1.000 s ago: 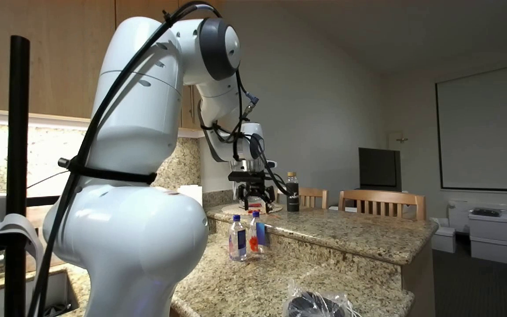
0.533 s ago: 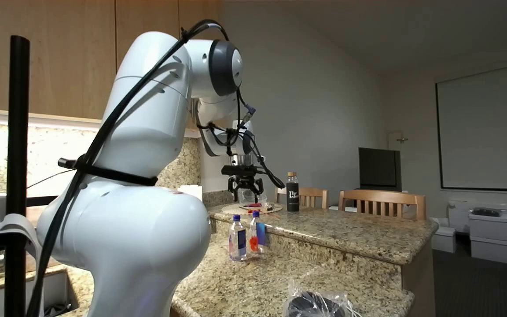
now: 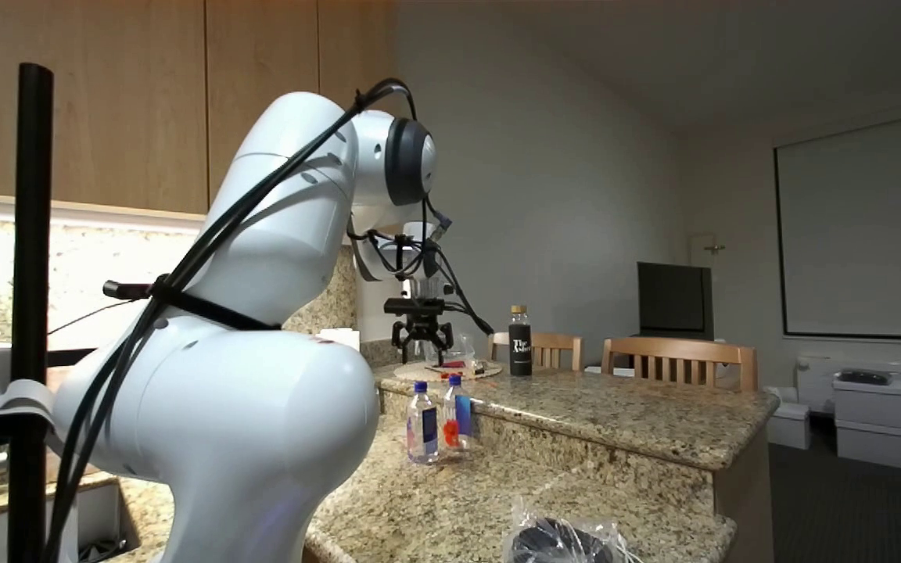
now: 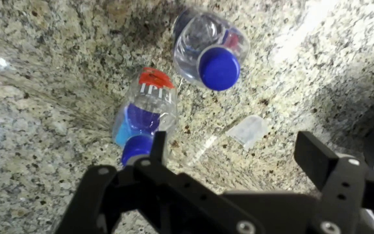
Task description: Pile up the cable, the package and the water bottle
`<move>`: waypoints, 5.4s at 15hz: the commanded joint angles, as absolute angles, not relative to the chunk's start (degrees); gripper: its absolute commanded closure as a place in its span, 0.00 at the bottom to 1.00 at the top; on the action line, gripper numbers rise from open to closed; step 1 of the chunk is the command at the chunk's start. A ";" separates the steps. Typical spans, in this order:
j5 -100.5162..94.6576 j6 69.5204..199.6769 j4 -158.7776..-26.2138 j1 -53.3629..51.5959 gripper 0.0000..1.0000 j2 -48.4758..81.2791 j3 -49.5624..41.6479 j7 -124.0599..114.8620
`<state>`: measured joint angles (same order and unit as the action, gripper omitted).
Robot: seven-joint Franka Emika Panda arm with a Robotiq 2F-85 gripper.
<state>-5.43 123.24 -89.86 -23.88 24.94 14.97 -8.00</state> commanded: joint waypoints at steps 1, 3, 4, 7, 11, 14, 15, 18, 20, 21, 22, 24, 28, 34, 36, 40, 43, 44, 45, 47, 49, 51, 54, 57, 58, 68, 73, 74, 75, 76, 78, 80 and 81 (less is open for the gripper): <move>-6.18 113.76 -84.55 -26.01 0.00 27.46 14.90 -7.75; -6.79 108.95 -82.39 -27.22 0.00 28.35 14.62 -8.16; -6.97 106.98 -81.56 -27.59 0.00 28.72 14.57 -7.97; -7.84 103.85 -80.66 -28.32 0.00 29.17 14.41 -7.77; -7.87 104.28 -82.00 -28.00 0.00 29.20 14.41 -7.33; -7.13 107.24 -84.20 -27.13 0.00 28.70 14.29 -6.80; -6.92 108.17 -84.64 -26.86 0.00 28.61 14.18 -6.70; -6.43 111.10 -86.38 -26.04 0.00 28.17 13.89 -6.62; -6.26 113.13 -87.53 -25.50 0.00 27.87 13.82 -6.56; -5.99 113.99 -88.00 -25.18 0.00 27.85 13.86 -6.44; -5.80 114.63 -88.40 -24.93 0.00 27.86 13.89 -6.36; -5.46 116.14 -89.45 -24.48 0.00 27.70 13.98 -6.13; -4.98 118.15 -90.94 -23.96 0.33 27.29 14.20 -5.77; -4.76 119.09 -91.78 -23.85 0.72 26.87 14.38 -5.62; -4.93 118.81 -91.73 -23.97 0.85 26.68 14.40 -5.71; -5.07 117.91 -92.10 -24.04 0.86 25.94 14.42 -5.88; -5.19 116.90 -92.60 -24.03 0.85 24.92 14.41 -6.02; -5.35 116.56 -92.86 -24.08 0.85 24.43 14.35 -6.19; -5.55 116.07 -92.96 -24.12 0.85 24.02 14.27 -6.33; -5.99 115.65 -93.49 -24.20 0.85 22.87 14.08 -6.72; -6.44 115.40 -94.44 -24.13 0.85 21.25 13.81 -7.18; -6.83 114.89 -95.60 -23.94 0.85 19.41 13.47 -7.56; -6.89 113.34 -97.54 -23.14 0.85 16.31 12.92 -7.75; -5.81 111.99 -99.99 -21.43 0.86 12.99 12.78 -7.05; -5.21 111.43 -100.73 -20.65 0.86 11.94 12.84 -6.48; 1.00 111.50 -113.32 -12.37 0.86 0.15 11.17 7.65; 3.30 111.45 -118.92 -8.88 0.86 -4.18 7.92 18.78; 0.93 111.30 -115.26 -9.90 0.66 -0.24 8.79 13.71; 1.32 111.30 -116.25 -9.41 0.66 -0.94 8.21 15.44; 1.57 111.31 -116.92 -9.13 0.66 -1.43 7.84 16.34; 1.71 111.31 -117.39 -9.04 0.66 -1.81 7.80 16.67; 1.84 111.41 -118.44 -8.82 0.86 -2.71 7.65 18.38; 1.90 111.63 -119.07 -8.59 0.86 -3.20 7.39 19.13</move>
<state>1.55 111.43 -117.57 -9.31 -1.58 7.71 16.68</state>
